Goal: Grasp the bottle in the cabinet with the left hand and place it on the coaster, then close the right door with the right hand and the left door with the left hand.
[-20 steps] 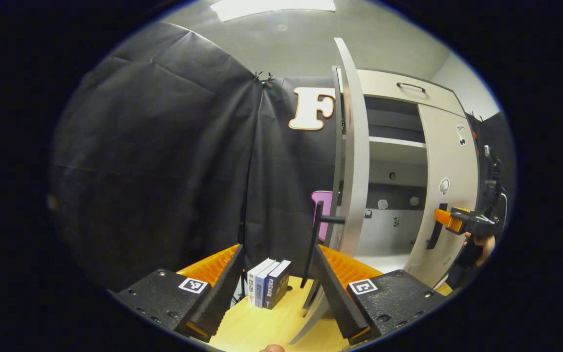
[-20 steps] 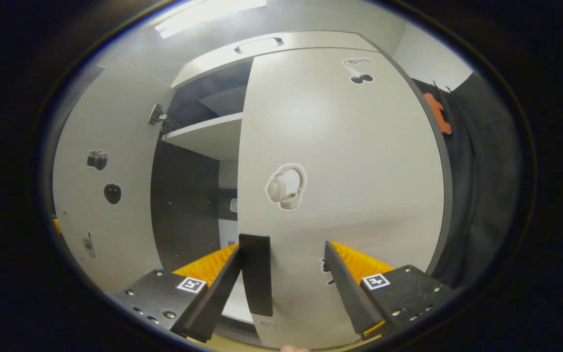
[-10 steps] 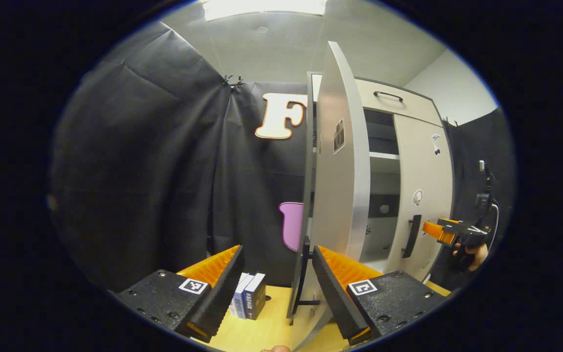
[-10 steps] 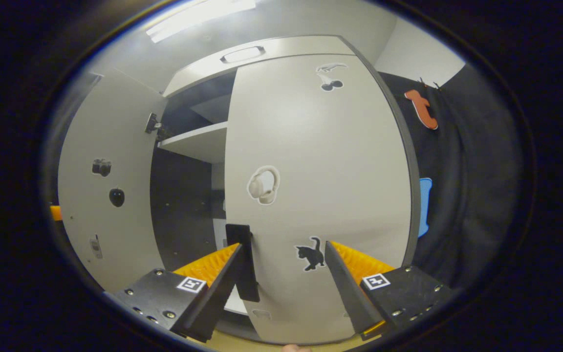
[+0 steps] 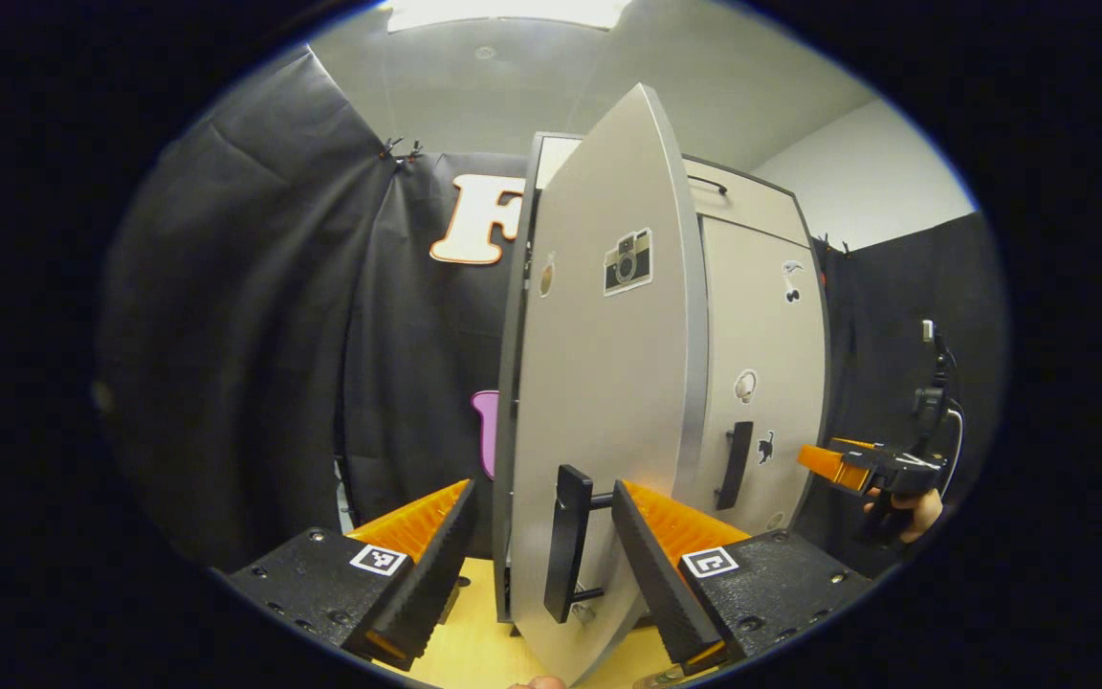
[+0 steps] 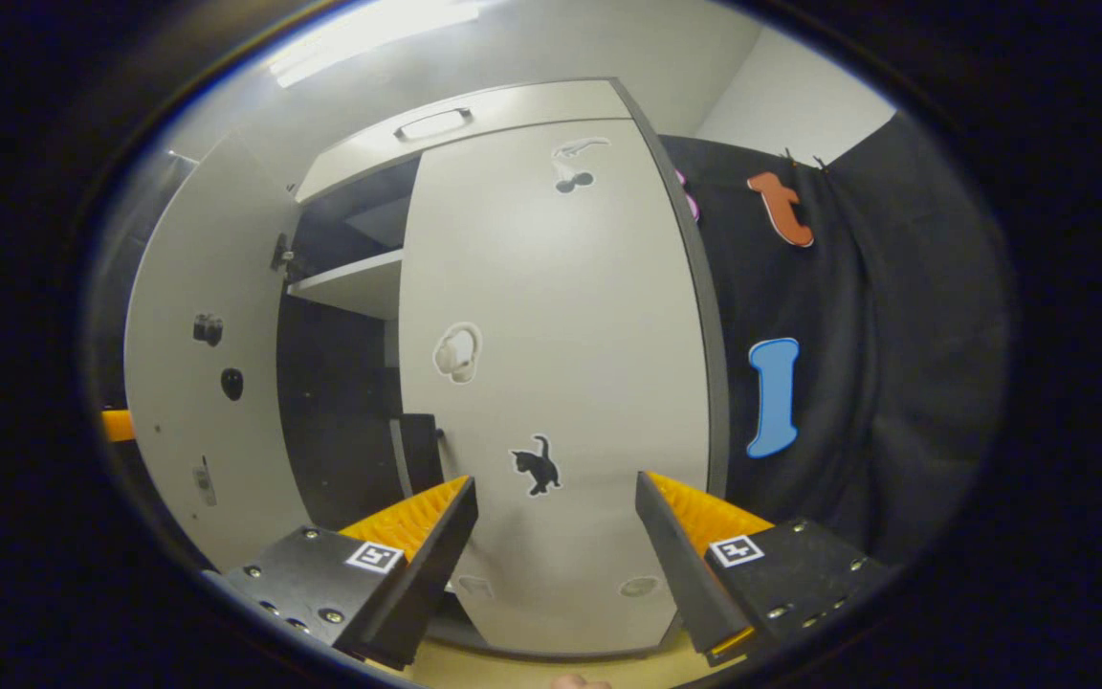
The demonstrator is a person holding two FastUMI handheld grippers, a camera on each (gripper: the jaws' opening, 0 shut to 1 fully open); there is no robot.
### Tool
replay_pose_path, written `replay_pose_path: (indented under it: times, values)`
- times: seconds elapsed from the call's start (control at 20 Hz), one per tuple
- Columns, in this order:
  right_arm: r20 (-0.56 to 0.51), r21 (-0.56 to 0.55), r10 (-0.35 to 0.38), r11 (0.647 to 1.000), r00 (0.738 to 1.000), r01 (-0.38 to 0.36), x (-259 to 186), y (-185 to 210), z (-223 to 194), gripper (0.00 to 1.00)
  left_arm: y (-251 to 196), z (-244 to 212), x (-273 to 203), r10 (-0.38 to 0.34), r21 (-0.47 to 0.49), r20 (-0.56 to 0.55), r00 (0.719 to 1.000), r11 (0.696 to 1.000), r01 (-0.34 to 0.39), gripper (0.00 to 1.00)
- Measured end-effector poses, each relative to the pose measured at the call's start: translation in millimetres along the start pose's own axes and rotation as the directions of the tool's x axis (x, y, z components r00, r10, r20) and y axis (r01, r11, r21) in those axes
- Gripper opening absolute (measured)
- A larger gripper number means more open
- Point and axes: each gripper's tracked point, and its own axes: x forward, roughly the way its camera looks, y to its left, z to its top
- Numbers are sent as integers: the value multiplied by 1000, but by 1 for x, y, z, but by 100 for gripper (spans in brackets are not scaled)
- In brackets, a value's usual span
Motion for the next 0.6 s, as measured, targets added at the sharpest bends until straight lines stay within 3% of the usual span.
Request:
replay_pose_path:
  times: [0.15,0.2,0.3,0.4,0.45,0.6]
  values:
    - [4,-4,-33,999,999,33,-8,-20,3,100,-20,-3,11,-41,-18,4,999,999,41,89]
    - [3,-2,-44,999,999,44,-10,-27,4,100,-26,-4,15,-54,-27,5,999,998,54,84]
    - [-1,12,-63,998,998,63,-15,-39,4,100,-39,-7,24,-78,-45,2,997,996,78,89]
    - [-9,21,-84,996,996,84,-19,-51,3,100,-49,-9,34,-93,-50,0,996,994,93,84]
    - [-9,22,-96,995,995,96,-21,-58,3,100,-53,-11,39,-98,-50,-4,995,994,98,91]
    - [-5,24,-128,992,992,128,-28,-76,5,100,-64,-14,54,-116,-42,-11,993,992,115,94]
